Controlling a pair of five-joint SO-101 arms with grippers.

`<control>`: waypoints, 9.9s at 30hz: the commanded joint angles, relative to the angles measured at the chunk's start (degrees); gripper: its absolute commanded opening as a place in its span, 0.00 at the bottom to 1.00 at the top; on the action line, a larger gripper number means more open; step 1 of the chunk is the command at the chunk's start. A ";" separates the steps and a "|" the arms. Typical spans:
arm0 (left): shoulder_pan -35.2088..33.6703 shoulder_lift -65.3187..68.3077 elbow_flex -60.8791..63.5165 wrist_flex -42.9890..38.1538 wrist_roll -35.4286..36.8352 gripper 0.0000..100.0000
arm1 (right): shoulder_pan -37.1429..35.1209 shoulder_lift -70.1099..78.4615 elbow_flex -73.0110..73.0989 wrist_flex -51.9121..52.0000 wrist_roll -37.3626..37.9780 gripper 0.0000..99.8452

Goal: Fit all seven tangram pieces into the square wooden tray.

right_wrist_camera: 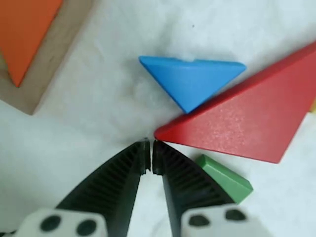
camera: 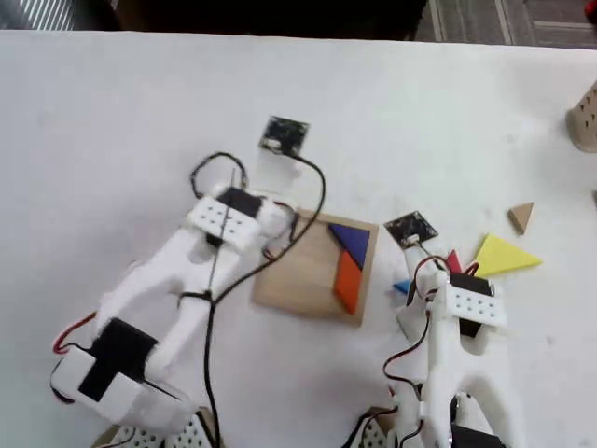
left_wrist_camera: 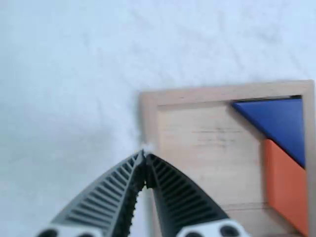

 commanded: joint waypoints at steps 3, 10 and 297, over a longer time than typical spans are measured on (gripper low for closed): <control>-8.57 -3.30 -2.64 -0.26 -3.16 0.03 | -0.31 -1.36 -0.35 -0.66 0.44 0.02; -18.33 -3.12 -2.64 -5.98 -3.16 0.05 | 1.01 -1.45 -0.79 -0.40 -2.11 0.02; -17.19 10.95 -6.68 -9.93 -16.53 0.17 | -4.62 10.51 -9.05 -3.74 39.47 0.23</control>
